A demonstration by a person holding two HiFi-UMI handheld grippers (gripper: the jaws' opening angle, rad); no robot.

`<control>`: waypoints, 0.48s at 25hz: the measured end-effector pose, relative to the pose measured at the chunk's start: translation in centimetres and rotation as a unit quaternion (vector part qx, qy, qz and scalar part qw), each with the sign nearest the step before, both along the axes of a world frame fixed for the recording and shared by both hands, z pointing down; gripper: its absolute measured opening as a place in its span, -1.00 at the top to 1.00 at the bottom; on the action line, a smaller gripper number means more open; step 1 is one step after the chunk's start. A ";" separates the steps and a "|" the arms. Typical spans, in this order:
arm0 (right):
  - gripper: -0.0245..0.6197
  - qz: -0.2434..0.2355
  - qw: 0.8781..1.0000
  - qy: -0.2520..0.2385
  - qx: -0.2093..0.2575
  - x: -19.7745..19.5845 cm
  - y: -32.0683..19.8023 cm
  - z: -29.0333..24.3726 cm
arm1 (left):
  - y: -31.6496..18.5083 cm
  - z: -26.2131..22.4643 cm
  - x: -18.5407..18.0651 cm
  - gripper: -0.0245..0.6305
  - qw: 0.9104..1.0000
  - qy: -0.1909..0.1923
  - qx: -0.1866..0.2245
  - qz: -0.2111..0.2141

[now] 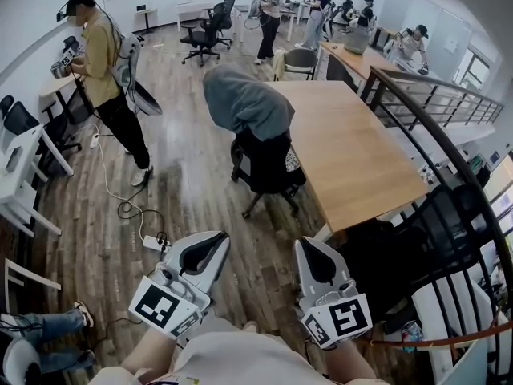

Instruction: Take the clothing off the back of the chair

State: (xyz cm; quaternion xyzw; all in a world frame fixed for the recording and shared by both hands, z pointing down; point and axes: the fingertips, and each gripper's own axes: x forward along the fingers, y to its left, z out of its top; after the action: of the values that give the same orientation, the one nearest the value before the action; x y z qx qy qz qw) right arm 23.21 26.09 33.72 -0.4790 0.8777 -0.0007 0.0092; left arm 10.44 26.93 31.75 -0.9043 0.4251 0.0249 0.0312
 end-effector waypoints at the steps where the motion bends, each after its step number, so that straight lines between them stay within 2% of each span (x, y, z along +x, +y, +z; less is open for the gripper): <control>1: 0.92 -0.001 1.000 -0.002 0.000 0.2 0.2 0.1 | 0.2 0.1 0.3 0.92 1.000 -0.001 0.000 -0.001; 12: 0.92 0.000 1.000 -0.013 -0.002 1.7 0.9 0.7 | 0.8 -0.1 1.3 0.92 1.000 -0.008 0.006 -0.005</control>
State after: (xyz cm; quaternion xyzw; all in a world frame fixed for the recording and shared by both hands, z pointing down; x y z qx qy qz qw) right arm 24.90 26.94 34.40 -0.4788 0.8777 -0.0084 0.0193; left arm 11.76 27.73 31.69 -0.9019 0.4296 0.0204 0.0405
